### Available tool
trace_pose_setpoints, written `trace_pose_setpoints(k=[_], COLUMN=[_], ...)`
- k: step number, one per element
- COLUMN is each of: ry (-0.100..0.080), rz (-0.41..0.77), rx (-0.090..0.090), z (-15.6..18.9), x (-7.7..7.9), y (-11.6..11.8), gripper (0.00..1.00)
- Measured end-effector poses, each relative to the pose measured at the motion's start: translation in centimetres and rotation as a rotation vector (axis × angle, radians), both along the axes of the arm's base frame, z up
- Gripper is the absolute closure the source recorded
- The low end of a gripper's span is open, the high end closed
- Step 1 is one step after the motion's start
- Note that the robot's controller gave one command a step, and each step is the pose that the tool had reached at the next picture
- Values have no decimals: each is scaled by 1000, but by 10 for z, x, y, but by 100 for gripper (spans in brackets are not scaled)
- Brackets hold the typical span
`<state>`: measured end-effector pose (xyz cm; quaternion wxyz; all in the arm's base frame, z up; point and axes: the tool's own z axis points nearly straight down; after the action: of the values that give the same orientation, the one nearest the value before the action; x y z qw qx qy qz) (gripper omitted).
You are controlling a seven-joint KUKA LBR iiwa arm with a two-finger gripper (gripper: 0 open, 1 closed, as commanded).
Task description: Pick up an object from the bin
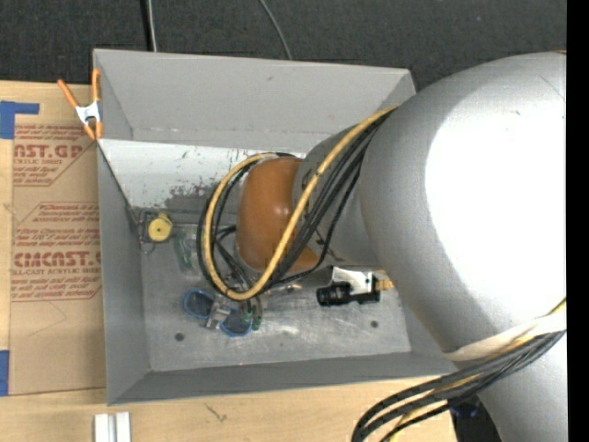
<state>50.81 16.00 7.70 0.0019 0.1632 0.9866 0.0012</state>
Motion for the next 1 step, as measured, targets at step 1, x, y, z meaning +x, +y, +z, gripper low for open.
trace_pose_setpoints(k=[1], ry=[-4], rz=[51], rx=[1], z=[118], x=[4], y=[4], gripper=[100])
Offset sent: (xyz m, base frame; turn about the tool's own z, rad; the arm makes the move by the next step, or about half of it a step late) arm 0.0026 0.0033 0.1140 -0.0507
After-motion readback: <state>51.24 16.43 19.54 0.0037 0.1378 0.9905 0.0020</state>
